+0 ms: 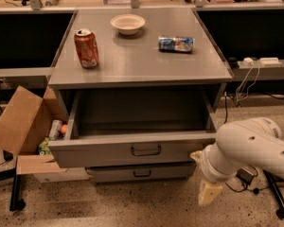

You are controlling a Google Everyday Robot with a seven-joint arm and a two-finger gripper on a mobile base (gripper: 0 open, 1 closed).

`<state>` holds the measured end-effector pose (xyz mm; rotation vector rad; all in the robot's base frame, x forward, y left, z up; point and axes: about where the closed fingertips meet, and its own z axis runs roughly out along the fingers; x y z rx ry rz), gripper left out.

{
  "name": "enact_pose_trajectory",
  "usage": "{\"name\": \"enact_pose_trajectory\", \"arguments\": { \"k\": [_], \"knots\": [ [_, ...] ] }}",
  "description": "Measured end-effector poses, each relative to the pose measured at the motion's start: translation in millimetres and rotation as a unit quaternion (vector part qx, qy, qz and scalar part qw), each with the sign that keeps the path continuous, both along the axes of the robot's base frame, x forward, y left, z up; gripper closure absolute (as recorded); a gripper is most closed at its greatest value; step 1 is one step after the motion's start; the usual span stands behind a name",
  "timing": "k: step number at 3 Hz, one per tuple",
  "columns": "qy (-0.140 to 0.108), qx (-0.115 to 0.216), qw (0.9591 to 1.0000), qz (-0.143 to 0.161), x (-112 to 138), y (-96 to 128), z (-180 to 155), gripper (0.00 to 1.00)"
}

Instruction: Close top drawer

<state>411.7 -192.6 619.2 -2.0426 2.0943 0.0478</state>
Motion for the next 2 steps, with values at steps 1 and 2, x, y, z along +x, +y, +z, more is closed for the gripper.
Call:
{"name": "enact_pose_trajectory", "arguments": {
  "k": [1,2],
  "knots": [
    [-0.031,0.032,0.9990,0.010,72.4,-17.5,3.5,0.49],
    [-0.036,0.037,0.9986,0.011,84.1,-20.8,4.8,0.72]
  ]
}}
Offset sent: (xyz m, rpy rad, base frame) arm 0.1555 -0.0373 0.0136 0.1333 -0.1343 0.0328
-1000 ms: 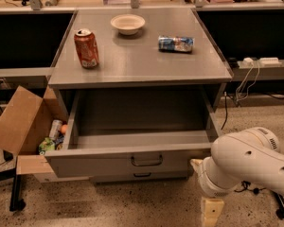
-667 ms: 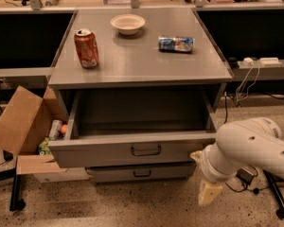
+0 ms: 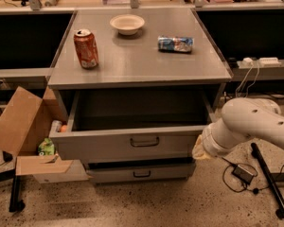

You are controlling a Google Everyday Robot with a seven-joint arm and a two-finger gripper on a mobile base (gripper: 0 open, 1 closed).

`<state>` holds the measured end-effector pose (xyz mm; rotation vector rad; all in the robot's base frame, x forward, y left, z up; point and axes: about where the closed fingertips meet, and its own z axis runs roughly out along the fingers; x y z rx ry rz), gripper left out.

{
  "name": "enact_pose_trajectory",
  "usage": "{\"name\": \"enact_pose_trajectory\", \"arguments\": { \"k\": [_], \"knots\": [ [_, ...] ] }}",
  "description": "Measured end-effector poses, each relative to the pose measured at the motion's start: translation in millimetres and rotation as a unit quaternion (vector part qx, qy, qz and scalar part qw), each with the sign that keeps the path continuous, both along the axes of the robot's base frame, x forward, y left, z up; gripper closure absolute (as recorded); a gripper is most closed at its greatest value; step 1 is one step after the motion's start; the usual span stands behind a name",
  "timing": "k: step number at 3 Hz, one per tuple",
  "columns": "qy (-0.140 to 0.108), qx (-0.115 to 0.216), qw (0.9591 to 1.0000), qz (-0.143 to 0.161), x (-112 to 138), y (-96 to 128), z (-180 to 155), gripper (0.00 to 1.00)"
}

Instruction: Close top drawer

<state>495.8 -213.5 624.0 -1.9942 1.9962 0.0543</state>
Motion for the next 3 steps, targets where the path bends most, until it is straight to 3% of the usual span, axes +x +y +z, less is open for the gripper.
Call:
{"name": "enact_pose_trajectory", "arguments": {
  "k": [1,2,3],
  "knots": [
    [-0.011,0.006,0.9999,-0.001,32.6,-5.4,0.8,0.96],
    [-0.014,0.008,0.9999,-0.003,43.1,-7.9,0.9,1.00],
    [-0.022,0.017,0.9996,-0.009,75.2,-13.3,1.8,1.00]
  ]
}}
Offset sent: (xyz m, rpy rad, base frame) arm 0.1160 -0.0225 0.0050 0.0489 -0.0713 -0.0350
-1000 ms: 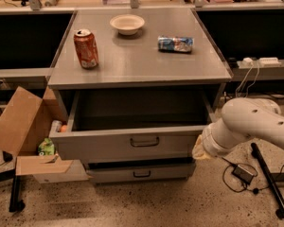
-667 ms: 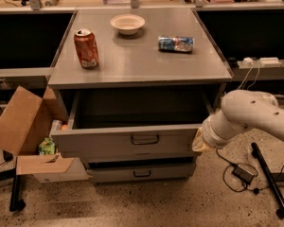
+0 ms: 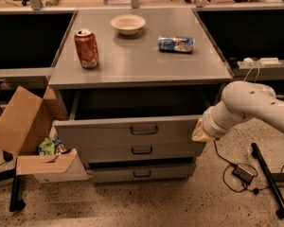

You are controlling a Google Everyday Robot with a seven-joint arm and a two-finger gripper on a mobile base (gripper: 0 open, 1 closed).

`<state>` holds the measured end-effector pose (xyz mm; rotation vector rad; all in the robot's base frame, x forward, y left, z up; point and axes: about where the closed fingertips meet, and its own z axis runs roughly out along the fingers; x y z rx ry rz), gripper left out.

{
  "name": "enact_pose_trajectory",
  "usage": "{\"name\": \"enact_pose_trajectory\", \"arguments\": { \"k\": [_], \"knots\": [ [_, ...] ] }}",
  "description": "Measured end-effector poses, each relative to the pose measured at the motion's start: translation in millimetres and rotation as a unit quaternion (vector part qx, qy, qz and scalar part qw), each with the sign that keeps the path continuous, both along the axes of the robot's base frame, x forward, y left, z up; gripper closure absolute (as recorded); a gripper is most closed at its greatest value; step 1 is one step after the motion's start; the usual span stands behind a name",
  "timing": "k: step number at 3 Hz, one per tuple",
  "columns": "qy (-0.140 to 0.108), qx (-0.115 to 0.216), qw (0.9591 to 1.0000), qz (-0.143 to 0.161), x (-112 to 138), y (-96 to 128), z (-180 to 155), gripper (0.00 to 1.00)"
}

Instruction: Close top drawer

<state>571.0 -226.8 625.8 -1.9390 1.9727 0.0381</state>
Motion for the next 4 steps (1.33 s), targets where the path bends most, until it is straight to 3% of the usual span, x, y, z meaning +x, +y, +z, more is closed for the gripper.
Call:
{"name": "enact_pose_trajectory", "arguments": {
  "k": [1,2,4],
  "knots": [
    [-0.005,0.005,1.0000,-0.002,21.7,-1.6,2.1,1.00],
    [-0.005,0.008,1.0000,-0.003,34.3,-1.1,3.4,0.83],
    [-0.001,0.012,0.9999,0.000,44.9,0.5,3.6,0.37]
  ]
}}
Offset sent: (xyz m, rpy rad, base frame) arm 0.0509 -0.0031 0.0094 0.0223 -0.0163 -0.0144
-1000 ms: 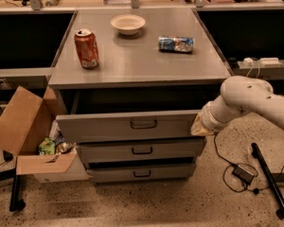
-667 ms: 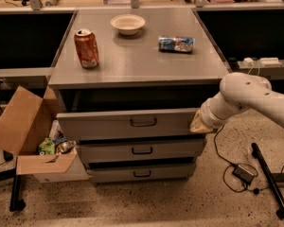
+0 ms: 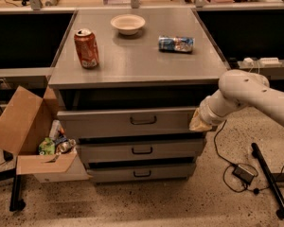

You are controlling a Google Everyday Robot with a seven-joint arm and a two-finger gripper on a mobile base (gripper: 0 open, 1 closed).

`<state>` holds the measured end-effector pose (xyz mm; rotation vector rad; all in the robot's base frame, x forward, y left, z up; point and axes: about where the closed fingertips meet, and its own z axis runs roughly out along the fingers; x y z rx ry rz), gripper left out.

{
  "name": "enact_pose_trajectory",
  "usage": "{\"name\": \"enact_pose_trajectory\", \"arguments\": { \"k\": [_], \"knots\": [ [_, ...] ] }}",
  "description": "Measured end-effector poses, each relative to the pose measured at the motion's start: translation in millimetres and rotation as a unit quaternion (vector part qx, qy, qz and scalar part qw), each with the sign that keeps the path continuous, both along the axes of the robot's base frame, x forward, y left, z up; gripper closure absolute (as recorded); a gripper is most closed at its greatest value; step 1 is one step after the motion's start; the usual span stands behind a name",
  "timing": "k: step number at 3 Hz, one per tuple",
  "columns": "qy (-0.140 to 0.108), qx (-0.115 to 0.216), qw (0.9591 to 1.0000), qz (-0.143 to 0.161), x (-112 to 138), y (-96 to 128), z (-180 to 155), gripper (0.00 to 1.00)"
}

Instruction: Close top drawer

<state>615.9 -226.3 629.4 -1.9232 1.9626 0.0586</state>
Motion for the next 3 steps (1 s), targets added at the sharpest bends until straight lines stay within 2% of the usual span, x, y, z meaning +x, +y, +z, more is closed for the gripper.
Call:
{"name": "enact_pose_trajectory", "arguments": {
  "k": [1,2,3],
  "knots": [
    [0.002,0.002,1.0000,0.002,-0.3,-0.1,-0.5,0.13],
    [-0.002,0.009,0.9999,0.013,-22.8,1.1,3.2,0.00],
    [-0.019,0.023,0.9988,0.039,-75.5,9.4,18.1,0.00]
  ]
}}
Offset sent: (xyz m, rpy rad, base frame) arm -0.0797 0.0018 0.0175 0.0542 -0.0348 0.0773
